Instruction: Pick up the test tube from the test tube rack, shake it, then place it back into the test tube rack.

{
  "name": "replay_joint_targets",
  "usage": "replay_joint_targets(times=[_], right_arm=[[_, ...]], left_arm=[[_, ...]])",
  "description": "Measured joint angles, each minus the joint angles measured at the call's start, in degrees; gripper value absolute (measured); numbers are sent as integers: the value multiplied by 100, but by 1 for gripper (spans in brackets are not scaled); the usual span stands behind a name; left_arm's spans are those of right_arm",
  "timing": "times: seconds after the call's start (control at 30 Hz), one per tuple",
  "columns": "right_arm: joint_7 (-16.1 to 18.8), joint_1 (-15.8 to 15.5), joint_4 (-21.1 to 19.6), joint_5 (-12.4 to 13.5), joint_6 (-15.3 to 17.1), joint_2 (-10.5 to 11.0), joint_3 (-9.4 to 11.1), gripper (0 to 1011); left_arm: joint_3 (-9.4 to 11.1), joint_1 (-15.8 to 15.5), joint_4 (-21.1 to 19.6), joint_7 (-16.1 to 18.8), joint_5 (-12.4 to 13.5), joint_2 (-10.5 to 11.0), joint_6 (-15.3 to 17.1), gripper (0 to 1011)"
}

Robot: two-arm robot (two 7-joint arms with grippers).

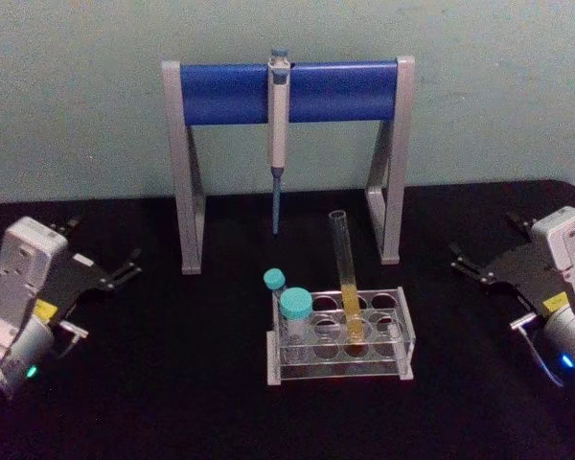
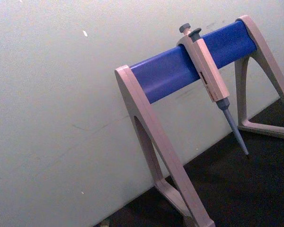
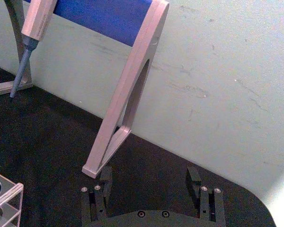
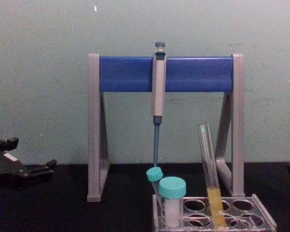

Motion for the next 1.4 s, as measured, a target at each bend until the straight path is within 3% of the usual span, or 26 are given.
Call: replay_joint_targets(times=[1.4], right_arm=[[7, 0, 1, -3, 0, -7, 6, 1000]], left_arm=[[0, 0, 0, 0, 0, 0, 0, 1001]])
